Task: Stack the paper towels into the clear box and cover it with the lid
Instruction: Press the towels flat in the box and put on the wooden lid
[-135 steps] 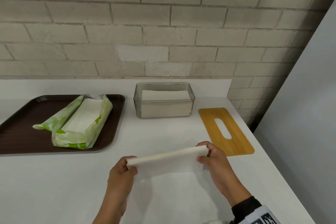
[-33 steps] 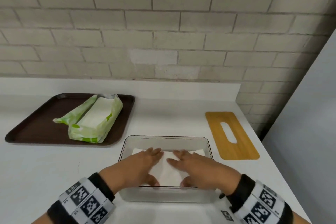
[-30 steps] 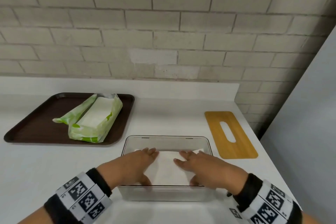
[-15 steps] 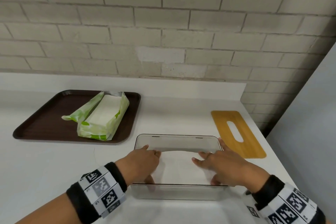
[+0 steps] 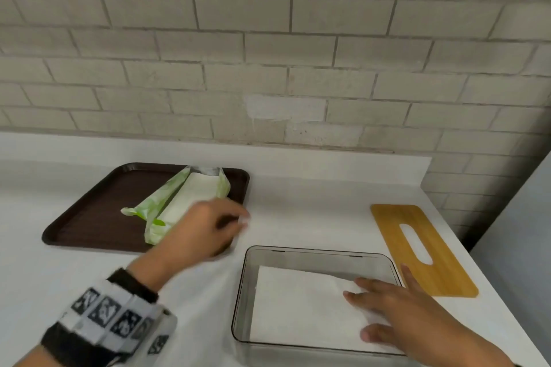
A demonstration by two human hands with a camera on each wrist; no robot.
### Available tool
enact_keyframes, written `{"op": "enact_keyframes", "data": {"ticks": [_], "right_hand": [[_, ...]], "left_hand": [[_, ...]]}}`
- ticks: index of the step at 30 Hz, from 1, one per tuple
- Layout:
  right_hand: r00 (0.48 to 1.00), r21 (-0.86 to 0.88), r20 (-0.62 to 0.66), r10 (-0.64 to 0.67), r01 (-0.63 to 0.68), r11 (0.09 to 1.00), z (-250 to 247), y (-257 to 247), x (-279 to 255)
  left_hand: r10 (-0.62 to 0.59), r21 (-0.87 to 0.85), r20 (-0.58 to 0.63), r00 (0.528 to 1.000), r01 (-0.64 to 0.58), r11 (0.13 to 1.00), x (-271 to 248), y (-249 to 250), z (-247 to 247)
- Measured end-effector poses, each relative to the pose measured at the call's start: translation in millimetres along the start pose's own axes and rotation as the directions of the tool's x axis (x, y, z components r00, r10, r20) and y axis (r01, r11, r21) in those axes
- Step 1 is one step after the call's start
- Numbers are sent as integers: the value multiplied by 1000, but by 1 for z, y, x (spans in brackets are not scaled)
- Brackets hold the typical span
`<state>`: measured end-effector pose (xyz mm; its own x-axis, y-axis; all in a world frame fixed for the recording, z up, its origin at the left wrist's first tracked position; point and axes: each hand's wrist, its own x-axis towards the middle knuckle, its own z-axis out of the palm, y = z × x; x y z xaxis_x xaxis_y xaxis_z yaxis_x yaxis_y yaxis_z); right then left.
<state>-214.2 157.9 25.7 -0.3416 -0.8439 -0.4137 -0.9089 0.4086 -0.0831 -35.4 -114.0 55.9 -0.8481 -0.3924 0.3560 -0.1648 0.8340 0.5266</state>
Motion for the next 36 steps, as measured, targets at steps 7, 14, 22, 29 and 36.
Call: {"op": "enact_keyframes", "data": {"ticks": [7,14,22,29,36], "right_hand": [[999,-124,-38,9,-13,992,1,4,1],[986,-129,-118,-120,105,986,-8,-5,0],[987,-63,-145,-64,55,996,-13,-13,-7],[995,36,-92,-38,41,998,-2,-8,-3],[996,48,-80,-41,45,998,-7,-11,-5]], "left_hand": [[-554,383,11,833,508,772,63,-120,3],[-677,596,66,733,515,616,67,-140,37],[-670,532,10,742,564,632,71,-147,31],[-646,525,-10,763,554,646,73,-145,31],[-608,705,32,793,414,576,71,-137,40]]}}
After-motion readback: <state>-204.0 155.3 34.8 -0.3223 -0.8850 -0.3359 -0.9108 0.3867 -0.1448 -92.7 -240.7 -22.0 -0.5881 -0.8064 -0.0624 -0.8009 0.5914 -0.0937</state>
